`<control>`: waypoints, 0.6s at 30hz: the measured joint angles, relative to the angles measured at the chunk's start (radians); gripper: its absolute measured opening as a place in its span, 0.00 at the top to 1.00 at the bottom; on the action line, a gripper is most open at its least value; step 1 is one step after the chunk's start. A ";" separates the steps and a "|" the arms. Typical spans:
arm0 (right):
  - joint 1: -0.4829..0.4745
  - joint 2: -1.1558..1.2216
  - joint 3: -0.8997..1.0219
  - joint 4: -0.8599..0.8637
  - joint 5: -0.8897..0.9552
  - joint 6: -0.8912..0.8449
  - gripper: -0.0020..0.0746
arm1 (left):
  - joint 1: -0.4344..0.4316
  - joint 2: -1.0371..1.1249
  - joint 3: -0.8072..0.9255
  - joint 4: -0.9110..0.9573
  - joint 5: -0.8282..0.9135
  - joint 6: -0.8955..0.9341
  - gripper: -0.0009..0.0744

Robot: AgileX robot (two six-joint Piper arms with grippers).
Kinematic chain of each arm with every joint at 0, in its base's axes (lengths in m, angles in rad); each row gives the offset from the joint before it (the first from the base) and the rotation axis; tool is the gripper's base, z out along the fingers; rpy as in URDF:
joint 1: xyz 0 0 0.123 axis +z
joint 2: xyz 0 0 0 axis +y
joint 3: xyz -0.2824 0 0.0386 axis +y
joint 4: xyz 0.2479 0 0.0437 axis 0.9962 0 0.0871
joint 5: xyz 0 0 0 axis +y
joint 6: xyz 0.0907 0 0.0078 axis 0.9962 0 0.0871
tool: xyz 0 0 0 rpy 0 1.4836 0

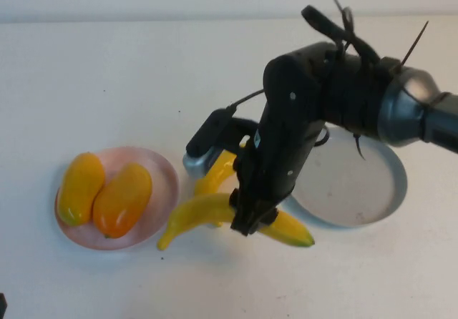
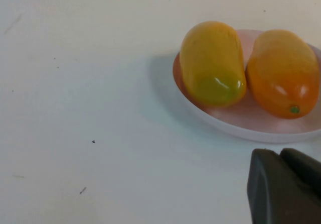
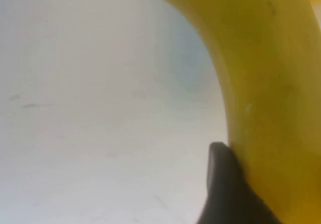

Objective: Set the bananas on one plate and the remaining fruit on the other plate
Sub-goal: Put another type of fruit in the right plate

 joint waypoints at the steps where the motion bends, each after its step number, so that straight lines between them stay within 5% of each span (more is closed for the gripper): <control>1: -0.005 -0.011 -0.018 -0.057 0.019 0.096 0.58 | 0.000 0.000 0.000 0.000 0.000 0.000 0.99; 7: -0.124 -0.033 -0.050 -0.321 0.069 0.447 0.58 | 0.000 0.000 0.000 0.000 0.000 0.000 0.99; 18: -0.453 0.024 -0.050 -0.198 0.061 0.487 0.58 | 0.000 0.000 0.000 0.000 0.000 0.000 0.99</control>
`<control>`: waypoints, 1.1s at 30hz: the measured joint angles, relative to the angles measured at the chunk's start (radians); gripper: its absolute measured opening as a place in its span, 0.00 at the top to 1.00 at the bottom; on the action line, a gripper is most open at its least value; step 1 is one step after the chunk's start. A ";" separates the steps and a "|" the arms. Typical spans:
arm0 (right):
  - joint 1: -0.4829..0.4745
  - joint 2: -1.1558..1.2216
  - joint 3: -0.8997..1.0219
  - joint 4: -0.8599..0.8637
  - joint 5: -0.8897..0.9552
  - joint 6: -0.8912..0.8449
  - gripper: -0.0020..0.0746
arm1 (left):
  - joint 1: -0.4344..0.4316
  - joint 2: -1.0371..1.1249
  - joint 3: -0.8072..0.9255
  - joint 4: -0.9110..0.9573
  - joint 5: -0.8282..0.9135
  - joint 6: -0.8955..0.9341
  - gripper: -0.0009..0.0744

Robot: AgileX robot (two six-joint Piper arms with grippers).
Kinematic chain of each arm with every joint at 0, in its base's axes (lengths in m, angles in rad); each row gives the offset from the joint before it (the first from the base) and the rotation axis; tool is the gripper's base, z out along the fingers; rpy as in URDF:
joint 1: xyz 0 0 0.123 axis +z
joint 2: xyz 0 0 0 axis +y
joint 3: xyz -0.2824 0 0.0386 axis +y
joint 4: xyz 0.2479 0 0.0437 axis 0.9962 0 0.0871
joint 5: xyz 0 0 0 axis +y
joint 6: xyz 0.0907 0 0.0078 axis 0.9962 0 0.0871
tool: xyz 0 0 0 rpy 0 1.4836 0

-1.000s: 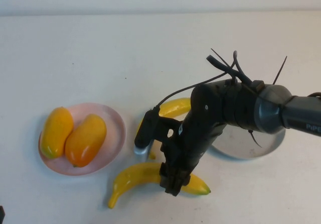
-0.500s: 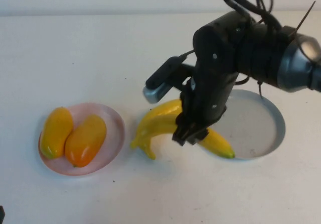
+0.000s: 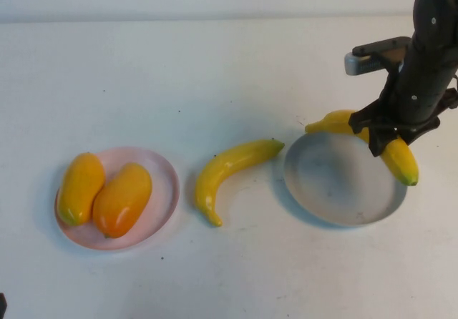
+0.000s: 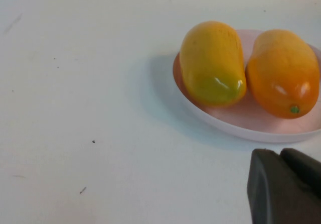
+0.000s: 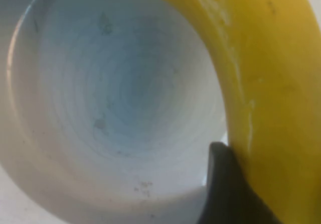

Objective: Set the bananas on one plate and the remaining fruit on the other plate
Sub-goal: Put another type of fruit in the right plate

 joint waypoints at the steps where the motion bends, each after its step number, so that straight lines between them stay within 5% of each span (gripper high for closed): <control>1: -0.011 0.011 0.000 0.017 -0.003 -0.011 0.58 | 0.000 0.000 0.000 0.000 0.000 0.000 0.99; 19: -0.015 0.121 0.000 0.050 -0.069 -0.071 0.58 | 0.000 0.000 0.000 0.000 0.000 0.000 0.99; 26: -0.015 0.123 0.000 0.046 -0.053 -0.071 0.42 | 0.000 0.000 0.000 0.000 0.000 0.000 0.99; 33: -0.015 0.126 -0.039 0.048 -0.001 -0.071 0.39 | 0.000 0.000 0.000 0.000 0.000 0.000 0.99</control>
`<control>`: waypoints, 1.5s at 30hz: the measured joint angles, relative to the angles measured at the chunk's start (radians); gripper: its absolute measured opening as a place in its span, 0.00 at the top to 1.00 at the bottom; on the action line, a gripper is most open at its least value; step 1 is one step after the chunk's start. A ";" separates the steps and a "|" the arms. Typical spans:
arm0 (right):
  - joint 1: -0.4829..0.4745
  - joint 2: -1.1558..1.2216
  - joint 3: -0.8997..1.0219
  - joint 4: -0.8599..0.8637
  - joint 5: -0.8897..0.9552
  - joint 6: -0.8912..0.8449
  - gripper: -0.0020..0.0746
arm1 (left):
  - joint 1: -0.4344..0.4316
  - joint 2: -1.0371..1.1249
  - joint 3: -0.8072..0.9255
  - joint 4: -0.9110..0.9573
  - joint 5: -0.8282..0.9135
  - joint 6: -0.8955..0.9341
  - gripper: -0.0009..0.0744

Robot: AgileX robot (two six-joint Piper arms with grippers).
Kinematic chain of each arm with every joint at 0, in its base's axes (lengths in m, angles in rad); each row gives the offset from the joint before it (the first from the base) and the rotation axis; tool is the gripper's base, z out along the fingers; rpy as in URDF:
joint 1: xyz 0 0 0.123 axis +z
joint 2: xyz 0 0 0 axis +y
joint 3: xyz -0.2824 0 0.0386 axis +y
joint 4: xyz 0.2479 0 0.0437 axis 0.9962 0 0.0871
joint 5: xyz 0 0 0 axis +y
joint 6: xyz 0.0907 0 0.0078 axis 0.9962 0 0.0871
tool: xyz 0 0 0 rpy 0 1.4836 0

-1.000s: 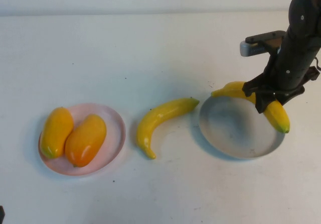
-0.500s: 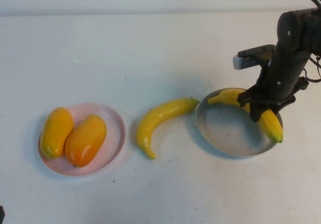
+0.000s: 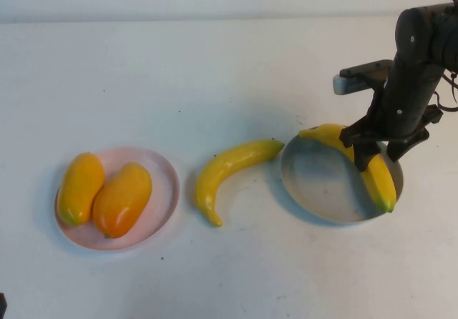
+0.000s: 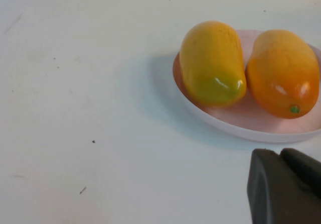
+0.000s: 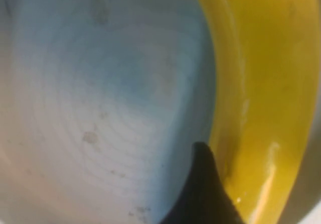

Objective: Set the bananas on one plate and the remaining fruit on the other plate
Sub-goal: Put another type of fruit in the right plate

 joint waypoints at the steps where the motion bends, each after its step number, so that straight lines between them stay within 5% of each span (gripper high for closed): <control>1: 0.000 0.000 -0.017 0.000 0.004 0.000 0.39 | 0.000 0.000 0.000 0.000 0.000 0.000 0.99; 9: 0.000 0.002 -0.206 0.073 0.017 -0.126 0.39 | 0.000 0.000 0.000 0.000 0.000 0.000 0.99; 20: 0.018 0.002 -0.312 0.570 0.023 -0.783 0.39 | 0.000 0.000 0.000 0.000 0.000 0.000 0.99; 31: 0.198 0.021 -0.314 0.557 -0.039 -1.271 0.39 | 0.000 0.000 0.000 0.000 0.000 0.000 0.99; 45: 0.229 0.164 -0.314 0.367 -0.114 -1.411 0.39 | 0.000 0.000 0.000 0.000 0.000 0.000 0.99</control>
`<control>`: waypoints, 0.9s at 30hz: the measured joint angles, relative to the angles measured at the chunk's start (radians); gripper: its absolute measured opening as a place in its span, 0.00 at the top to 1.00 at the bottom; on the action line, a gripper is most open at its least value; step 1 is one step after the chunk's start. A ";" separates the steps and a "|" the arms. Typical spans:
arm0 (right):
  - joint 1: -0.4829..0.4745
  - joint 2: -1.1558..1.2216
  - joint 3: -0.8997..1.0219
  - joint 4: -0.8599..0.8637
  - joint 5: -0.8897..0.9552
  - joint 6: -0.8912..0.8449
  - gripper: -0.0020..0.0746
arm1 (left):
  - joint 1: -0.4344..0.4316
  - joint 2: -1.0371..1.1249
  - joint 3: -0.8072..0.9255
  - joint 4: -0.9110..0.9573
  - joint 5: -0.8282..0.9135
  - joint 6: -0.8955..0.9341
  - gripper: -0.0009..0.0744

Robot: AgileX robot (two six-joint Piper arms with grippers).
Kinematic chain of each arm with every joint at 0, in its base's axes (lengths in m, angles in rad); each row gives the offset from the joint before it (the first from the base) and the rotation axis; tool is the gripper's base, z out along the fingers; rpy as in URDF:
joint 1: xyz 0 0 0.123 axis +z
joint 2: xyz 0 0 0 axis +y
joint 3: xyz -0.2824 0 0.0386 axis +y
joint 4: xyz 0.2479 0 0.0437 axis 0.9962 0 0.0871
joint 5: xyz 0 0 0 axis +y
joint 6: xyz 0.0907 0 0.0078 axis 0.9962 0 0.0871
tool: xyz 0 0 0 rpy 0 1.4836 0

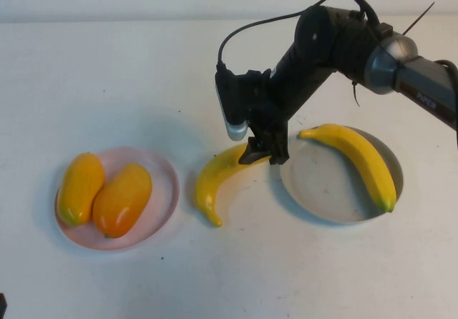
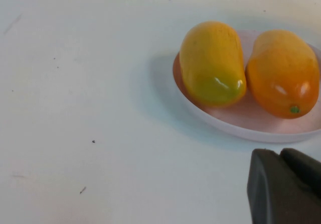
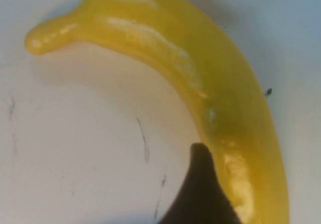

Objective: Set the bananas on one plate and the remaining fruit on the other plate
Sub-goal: Put another type of fruit in the right plate

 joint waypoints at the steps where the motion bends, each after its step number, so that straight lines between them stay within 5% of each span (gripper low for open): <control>1: 0.000 0.002 0.000 -0.006 -0.005 0.000 0.39 | 0.000 0.000 0.000 0.000 0.000 0.000 0.99; 27: 0.000 0.093 -0.006 -0.063 -0.079 -0.002 0.42 | 0.000 0.000 0.000 0.000 0.000 0.000 0.99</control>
